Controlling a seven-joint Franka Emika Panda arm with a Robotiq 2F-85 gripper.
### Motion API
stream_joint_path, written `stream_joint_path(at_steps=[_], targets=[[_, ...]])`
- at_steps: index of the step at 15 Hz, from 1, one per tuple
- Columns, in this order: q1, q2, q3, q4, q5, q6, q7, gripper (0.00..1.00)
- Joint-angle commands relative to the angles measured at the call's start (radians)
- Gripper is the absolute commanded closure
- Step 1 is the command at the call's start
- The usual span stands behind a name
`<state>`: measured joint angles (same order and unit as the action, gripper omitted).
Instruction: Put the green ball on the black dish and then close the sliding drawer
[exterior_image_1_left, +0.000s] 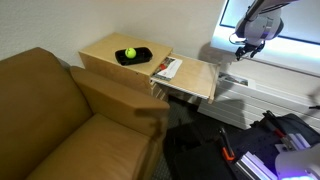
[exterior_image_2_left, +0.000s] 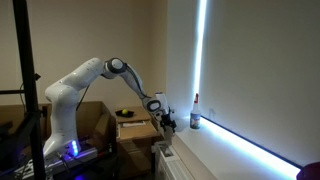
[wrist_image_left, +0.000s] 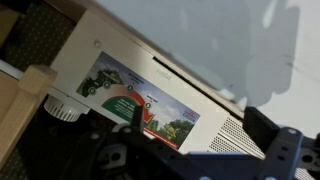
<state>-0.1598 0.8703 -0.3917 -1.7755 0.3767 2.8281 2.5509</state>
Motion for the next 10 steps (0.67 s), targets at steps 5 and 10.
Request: stream_joint_path(at_steps=[5, 10], targets=[[0.015, -0.137, 0.005, -0.200, 0.100, 0.200, -0.100, 0.00], [0.006, 0.023, -0.006, 0.009, 0.017, 0.084, 0.086, 0.00]])
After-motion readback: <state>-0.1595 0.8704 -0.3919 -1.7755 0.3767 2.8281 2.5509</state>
